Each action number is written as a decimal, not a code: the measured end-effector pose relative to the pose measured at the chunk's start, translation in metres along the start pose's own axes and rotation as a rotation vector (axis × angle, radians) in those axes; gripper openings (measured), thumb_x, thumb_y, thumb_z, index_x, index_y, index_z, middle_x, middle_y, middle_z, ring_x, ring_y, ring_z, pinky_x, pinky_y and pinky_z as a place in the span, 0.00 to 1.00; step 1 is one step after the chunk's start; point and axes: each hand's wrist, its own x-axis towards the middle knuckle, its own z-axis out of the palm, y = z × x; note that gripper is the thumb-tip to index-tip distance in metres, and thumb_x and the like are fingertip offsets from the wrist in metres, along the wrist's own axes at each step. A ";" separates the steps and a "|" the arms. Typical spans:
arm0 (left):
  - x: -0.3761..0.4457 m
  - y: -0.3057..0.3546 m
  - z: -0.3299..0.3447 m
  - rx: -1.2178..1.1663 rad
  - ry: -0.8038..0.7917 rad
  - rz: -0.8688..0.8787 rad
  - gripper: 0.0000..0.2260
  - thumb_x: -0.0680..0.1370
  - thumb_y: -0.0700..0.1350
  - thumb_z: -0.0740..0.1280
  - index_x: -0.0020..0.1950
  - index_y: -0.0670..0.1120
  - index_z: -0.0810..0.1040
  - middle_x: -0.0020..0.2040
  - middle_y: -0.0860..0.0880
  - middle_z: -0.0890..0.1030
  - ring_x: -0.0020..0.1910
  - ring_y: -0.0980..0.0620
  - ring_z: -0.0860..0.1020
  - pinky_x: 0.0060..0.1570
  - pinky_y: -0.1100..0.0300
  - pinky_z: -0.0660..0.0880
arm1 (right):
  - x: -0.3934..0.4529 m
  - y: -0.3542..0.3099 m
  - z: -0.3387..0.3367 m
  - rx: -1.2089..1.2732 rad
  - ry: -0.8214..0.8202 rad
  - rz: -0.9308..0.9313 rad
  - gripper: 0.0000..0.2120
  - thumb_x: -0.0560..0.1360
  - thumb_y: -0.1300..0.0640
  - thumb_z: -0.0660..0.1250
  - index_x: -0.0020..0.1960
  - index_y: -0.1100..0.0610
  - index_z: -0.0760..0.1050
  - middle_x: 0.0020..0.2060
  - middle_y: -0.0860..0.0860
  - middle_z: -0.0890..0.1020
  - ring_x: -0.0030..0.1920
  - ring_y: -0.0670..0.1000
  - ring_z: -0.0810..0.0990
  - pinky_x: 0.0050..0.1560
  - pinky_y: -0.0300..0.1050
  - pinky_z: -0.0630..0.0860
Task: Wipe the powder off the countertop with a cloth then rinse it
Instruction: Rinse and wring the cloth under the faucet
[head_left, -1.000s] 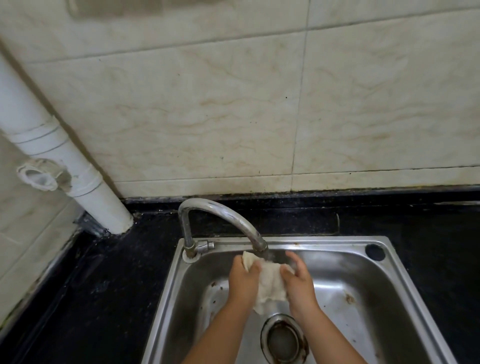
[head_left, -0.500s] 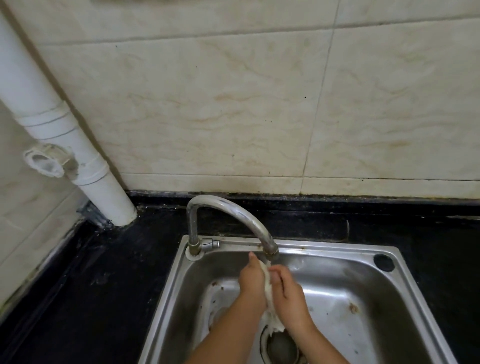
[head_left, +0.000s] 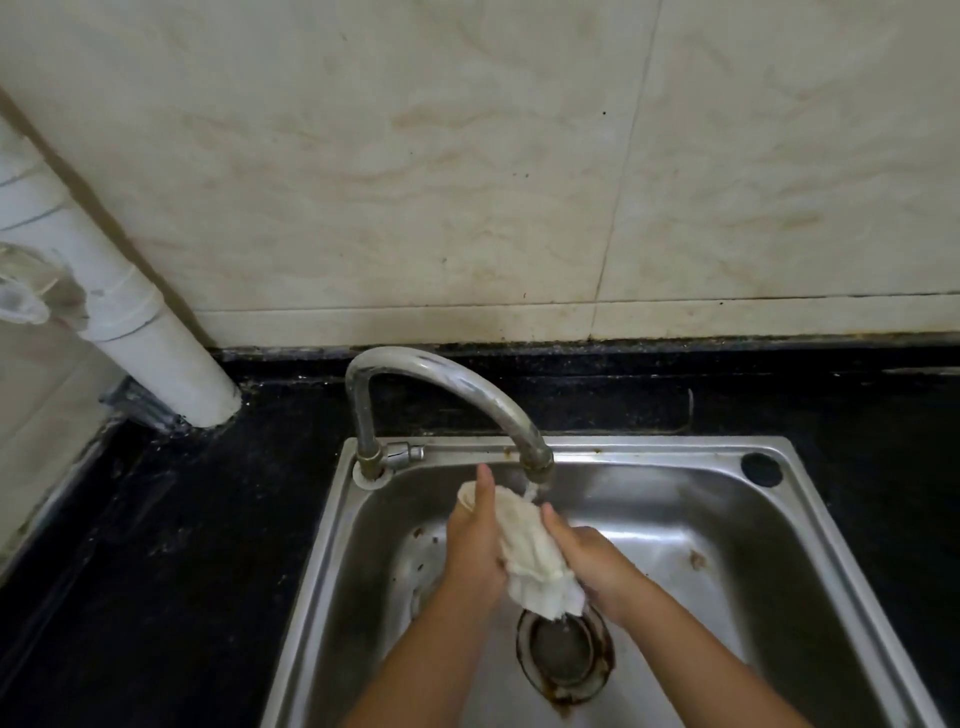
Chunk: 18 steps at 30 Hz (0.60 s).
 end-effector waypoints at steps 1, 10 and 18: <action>0.002 -0.002 -0.001 -0.010 -0.035 0.011 0.09 0.77 0.48 0.63 0.44 0.42 0.74 0.42 0.42 0.79 0.42 0.45 0.78 0.49 0.51 0.76 | -0.003 0.001 0.000 0.081 0.018 -0.002 0.20 0.78 0.47 0.59 0.56 0.62 0.77 0.54 0.58 0.81 0.55 0.57 0.79 0.61 0.49 0.74; 0.017 -0.021 -0.012 0.207 -0.076 0.155 0.02 0.78 0.42 0.62 0.48 0.48 0.74 0.50 0.42 0.80 0.50 0.43 0.79 0.53 0.45 0.76 | -0.004 0.006 0.003 0.143 0.133 -0.253 0.13 0.78 0.66 0.57 0.57 0.52 0.65 0.51 0.53 0.76 0.47 0.48 0.77 0.46 0.40 0.76; 0.018 -0.019 -0.019 0.307 -0.117 0.444 0.17 0.77 0.38 0.62 0.60 0.57 0.67 0.52 0.54 0.73 0.51 0.51 0.75 0.53 0.56 0.76 | -0.001 0.007 0.005 -0.059 0.256 -0.380 0.17 0.79 0.62 0.59 0.66 0.53 0.70 0.60 0.55 0.76 0.53 0.48 0.78 0.50 0.34 0.75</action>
